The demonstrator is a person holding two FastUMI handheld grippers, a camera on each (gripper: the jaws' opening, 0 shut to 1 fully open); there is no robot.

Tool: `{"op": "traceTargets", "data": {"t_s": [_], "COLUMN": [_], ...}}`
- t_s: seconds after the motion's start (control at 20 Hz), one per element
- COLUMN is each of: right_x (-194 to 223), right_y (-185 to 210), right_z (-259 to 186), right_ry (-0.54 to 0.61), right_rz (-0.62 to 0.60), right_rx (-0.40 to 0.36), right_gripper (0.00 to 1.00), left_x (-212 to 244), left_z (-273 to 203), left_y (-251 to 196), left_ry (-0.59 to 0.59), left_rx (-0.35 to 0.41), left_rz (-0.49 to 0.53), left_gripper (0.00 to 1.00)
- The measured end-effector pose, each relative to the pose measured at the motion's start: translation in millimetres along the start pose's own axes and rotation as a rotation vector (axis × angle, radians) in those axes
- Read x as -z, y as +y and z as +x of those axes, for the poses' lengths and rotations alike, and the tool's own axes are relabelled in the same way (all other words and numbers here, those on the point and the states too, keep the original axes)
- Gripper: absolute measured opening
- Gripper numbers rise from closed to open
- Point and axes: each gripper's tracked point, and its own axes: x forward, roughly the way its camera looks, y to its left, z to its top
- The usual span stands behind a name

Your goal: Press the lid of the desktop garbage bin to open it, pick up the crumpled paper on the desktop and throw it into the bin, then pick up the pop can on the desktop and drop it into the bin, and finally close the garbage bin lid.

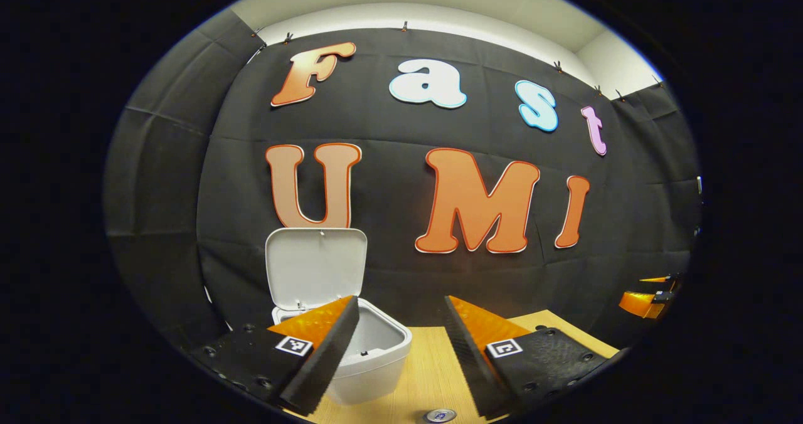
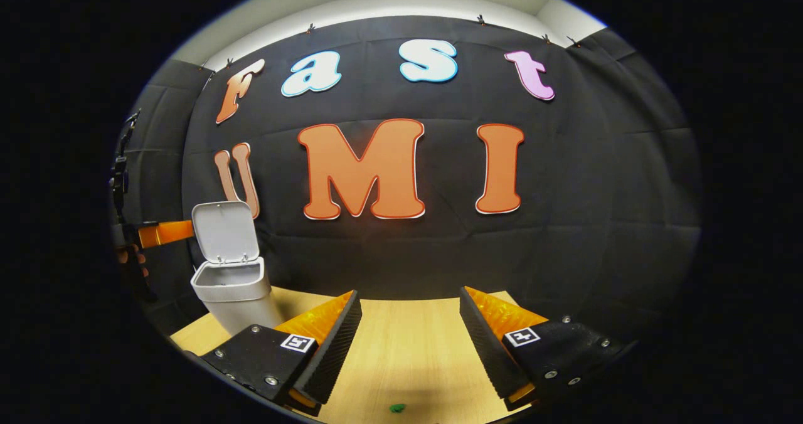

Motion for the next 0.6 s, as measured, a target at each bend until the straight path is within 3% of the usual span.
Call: {"op": "traceTargets", "data": {"t_s": [0.1,0.6], "right_x": [11,119], "right_y": [1,3], "right_z": [2,2], "right_ry": [0.032,0.287], "right_rz": [-0.007,-0.06], "right_rx": [-0.003,0.015], "right_gripper": [0.94,0.94], "left_x": [5,33], "left_z": [0,-4], "left_y": [1,14], "left_ry": [0.0,0.012], "left_rx": [-0.006,-0.007], "left_rz": [-0.002,0.024], "left_gripper": [0.95,0.95]}}
